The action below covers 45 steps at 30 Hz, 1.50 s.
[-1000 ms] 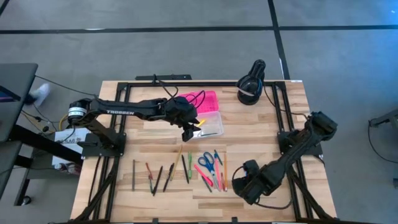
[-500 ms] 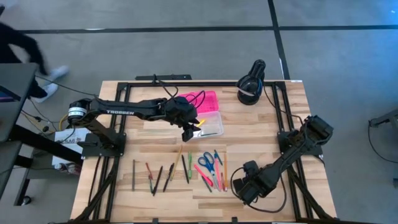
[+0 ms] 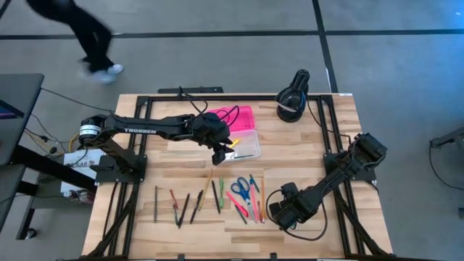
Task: Pick & place school supplies into a supply box
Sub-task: Put the blue pen into the pink supply box
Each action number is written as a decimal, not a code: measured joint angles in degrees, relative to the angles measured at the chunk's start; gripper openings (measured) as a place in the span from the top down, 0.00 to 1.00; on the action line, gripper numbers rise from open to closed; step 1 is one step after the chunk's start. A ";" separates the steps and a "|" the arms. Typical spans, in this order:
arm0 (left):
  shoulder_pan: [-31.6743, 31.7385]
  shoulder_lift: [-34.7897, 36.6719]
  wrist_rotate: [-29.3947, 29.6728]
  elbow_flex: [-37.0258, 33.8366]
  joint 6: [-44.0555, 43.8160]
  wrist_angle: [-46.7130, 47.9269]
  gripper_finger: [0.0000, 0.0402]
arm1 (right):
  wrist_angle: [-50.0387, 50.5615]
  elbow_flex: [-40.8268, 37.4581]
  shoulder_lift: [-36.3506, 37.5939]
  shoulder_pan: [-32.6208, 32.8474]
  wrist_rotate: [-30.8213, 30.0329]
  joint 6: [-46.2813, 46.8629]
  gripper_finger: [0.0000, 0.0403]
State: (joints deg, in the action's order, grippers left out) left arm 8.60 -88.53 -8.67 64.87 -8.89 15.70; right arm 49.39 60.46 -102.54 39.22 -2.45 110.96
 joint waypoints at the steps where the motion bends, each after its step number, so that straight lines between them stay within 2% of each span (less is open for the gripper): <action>1: 0.00 0.00 -0.06 -0.01 -0.01 0.00 0.59 | 0.02 -0.15 0.00 0.00 0.09 0.02 0.73; 6: 0.00 0.00 -0.06 -0.01 -0.30 0.00 0.59 | -2.74 -2.28 0.03 0.00 3.59 -0.03 0.73; 14: 0.00 0.00 -0.11 -0.01 -0.36 0.01 0.59 | -5.24 -3.75 0.37 0.42 3.75 -0.66 0.73; 26: -0.02 0.00 -1.37 -0.01 -0.89 0.02 0.59 | -5.47 -3.75 0.23 0.44 3.93 -5.11 0.91; 35: -0.02 0.00 -1.35 0.00 -0.93 0.02 0.59 | -5.59 -3.84 0.24 0.02 4.44 -8.00 0.86; 45: -0.02 0.00 -1.33 -0.01 -0.98 1.28 0.59 | -5.69 -3.84 0.24 -0.80 4.71 -11.00 0.88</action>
State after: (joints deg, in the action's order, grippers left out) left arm 8.58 -88.53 -10.00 64.86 -9.87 16.98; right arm 43.70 56.62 -102.30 38.42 2.26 99.96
